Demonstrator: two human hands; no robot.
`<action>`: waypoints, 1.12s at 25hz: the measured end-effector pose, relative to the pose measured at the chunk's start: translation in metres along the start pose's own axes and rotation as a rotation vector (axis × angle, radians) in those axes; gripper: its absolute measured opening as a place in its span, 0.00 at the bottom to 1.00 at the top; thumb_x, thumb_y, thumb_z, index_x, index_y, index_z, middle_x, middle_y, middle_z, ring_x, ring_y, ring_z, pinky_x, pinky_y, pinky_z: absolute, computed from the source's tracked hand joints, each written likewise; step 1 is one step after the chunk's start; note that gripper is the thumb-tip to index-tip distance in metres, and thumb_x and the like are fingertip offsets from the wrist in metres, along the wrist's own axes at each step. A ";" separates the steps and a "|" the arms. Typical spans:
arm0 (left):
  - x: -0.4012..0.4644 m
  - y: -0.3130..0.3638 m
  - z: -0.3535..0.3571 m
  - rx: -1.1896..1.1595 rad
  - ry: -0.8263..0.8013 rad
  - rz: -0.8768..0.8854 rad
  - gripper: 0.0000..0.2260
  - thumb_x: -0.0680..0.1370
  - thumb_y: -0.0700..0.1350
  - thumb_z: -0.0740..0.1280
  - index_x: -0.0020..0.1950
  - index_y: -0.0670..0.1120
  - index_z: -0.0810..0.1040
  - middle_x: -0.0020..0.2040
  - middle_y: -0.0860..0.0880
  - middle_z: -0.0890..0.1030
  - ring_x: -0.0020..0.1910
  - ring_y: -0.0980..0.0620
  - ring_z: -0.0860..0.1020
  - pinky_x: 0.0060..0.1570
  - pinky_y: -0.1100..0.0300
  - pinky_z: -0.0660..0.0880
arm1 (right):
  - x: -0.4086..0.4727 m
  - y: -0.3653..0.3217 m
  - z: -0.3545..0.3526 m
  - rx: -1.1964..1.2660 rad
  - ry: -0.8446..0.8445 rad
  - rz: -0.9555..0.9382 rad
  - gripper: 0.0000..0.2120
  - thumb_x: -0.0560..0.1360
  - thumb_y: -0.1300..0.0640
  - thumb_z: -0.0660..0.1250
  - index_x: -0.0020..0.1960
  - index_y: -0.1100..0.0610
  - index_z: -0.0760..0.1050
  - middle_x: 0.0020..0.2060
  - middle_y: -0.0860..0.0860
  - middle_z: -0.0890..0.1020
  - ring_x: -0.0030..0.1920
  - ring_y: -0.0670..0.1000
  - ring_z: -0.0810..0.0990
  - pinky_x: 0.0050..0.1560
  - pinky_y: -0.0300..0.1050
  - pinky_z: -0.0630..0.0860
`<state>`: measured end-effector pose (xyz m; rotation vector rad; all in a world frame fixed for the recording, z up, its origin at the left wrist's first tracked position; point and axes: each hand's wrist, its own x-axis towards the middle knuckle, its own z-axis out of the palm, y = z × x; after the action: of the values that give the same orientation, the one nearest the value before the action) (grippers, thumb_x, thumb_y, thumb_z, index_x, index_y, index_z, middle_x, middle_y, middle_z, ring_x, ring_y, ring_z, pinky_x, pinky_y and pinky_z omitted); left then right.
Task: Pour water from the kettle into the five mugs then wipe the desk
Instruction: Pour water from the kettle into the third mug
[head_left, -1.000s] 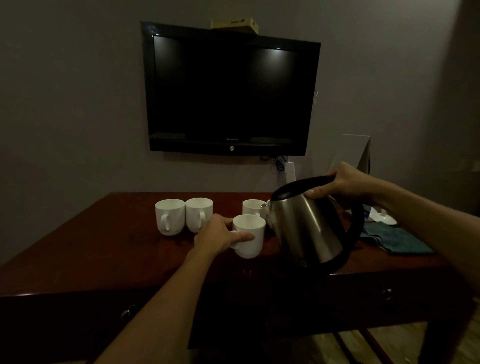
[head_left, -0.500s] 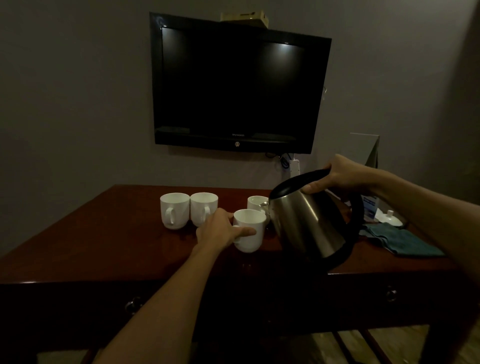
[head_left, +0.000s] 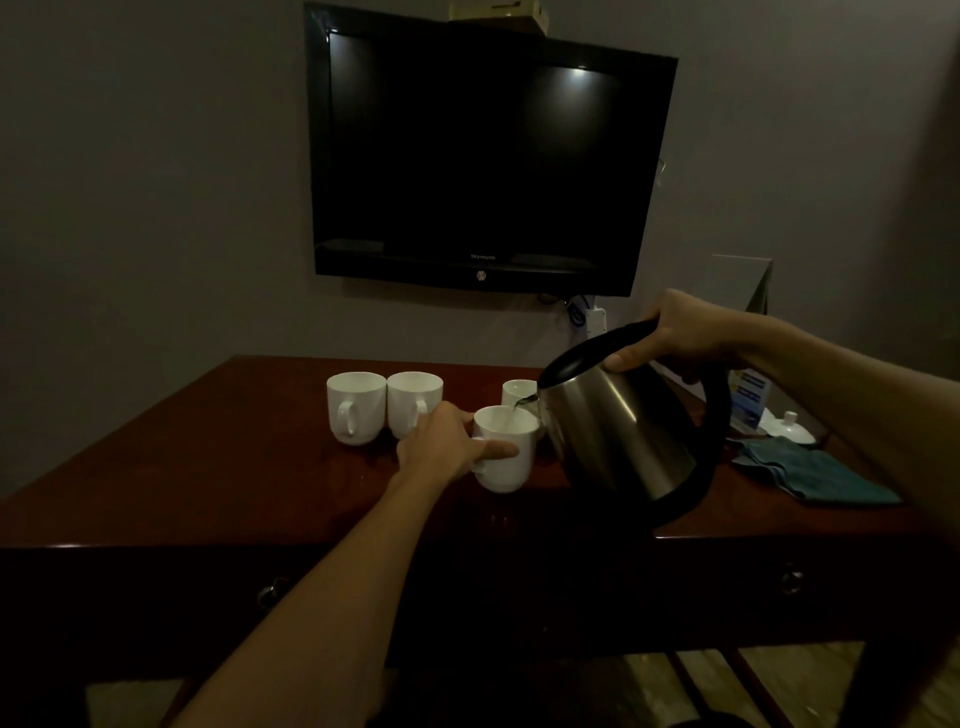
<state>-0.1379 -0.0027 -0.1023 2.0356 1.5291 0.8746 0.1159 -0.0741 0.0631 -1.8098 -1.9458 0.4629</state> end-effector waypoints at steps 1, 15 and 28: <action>0.000 0.000 0.000 -0.003 0.006 0.000 0.24 0.66 0.65 0.74 0.57 0.55 0.81 0.48 0.54 0.83 0.48 0.54 0.79 0.44 0.54 0.74 | 0.000 0.000 0.000 -0.004 -0.002 -0.003 0.25 0.64 0.48 0.78 0.45 0.69 0.79 0.26 0.52 0.74 0.22 0.44 0.73 0.24 0.37 0.70; 0.004 -0.002 0.005 0.024 0.023 -0.027 0.29 0.63 0.68 0.74 0.59 0.53 0.80 0.49 0.53 0.83 0.49 0.51 0.79 0.44 0.53 0.74 | -0.002 0.000 0.001 -0.013 -0.017 -0.015 0.26 0.66 0.50 0.78 0.47 0.73 0.77 0.26 0.54 0.72 0.23 0.48 0.71 0.23 0.38 0.70; 0.003 0.000 0.001 0.002 -0.008 -0.030 0.27 0.65 0.65 0.75 0.59 0.52 0.80 0.50 0.52 0.83 0.49 0.52 0.78 0.41 0.56 0.70 | -0.003 -0.004 0.001 -0.035 -0.013 -0.005 0.18 0.68 0.50 0.77 0.43 0.65 0.79 0.24 0.50 0.74 0.22 0.44 0.72 0.23 0.37 0.71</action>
<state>-0.1368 0.0008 -0.1025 2.0091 1.5530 0.8533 0.1123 -0.0772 0.0638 -1.8268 -1.9786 0.4427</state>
